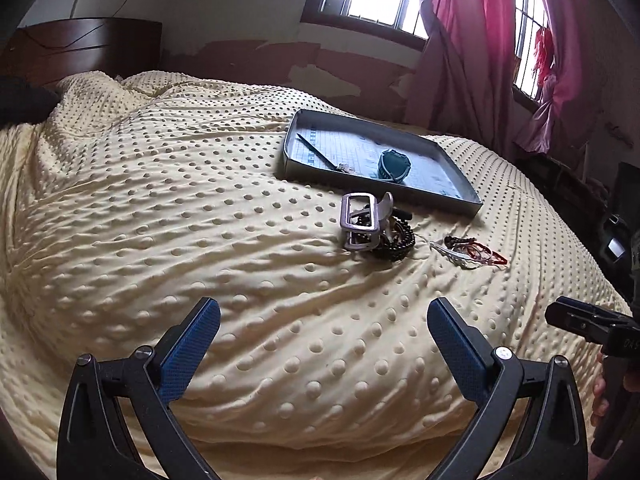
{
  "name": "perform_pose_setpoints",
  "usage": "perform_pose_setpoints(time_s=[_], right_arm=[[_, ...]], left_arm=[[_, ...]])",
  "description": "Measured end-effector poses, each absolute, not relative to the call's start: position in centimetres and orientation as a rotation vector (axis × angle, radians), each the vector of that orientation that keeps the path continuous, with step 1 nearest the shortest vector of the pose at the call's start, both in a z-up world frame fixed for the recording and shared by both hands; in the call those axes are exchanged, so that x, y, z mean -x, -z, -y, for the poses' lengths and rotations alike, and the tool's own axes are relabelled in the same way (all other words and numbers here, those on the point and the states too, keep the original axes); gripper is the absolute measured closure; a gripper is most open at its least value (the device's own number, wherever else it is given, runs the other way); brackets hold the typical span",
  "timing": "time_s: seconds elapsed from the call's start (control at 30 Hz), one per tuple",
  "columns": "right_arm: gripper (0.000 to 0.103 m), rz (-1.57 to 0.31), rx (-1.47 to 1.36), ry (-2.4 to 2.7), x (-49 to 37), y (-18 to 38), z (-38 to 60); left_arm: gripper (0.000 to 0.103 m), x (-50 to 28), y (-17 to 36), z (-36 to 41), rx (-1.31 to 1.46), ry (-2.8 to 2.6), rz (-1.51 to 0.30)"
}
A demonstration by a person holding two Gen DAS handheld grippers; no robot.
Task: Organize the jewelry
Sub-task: 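Open both tools to release the watch and hairpin, then lift away, then grasp the silver clip with the right tool while the left tool grasps the silver buckle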
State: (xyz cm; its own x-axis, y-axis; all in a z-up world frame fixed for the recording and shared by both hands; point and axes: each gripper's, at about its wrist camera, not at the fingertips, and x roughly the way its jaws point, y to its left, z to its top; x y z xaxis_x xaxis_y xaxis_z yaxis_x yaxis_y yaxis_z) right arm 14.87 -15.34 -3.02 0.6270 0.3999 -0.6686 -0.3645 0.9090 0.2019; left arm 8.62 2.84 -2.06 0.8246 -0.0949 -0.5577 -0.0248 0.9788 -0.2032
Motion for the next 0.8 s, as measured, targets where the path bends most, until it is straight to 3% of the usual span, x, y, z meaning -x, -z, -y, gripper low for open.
perform_pose_setpoints(time_s=[0.13, 0.3, 0.47, 0.63, 0.8], right_arm=[[0.002, -0.77, -0.056, -0.462, -16.7, 3.0, 15.5], [0.033, -0.787, -0.098, -0.552, -18.5, 3.4, 15.3], [0.046, -0.797, -0.071, -0.6, -19.9, 4.1, 14.7], [0.053, -0.824, -0.043, -0.618, -21.8, 5.4, 14.0], [0.055, -0.818, -0.041, -0.631, -23.4, 6.0, 13.4]], left_arm=[[0.002, -9.8, 2.2, -2.5, 0.168, 0.041, -0.602], [0.002, -11.8, 2.0, -2.7, 0.161, 0.086, -0.599], [0.002, -14.4, 1.7, -3.9, 0.249, 0.146, -0.588], [0.004, -17.0, 2.2, -4.2, 0.283, 0.18, -0.586], [0.018, -18.7, 3.0, -3.8, 0.286, 0.219, -0.613]])
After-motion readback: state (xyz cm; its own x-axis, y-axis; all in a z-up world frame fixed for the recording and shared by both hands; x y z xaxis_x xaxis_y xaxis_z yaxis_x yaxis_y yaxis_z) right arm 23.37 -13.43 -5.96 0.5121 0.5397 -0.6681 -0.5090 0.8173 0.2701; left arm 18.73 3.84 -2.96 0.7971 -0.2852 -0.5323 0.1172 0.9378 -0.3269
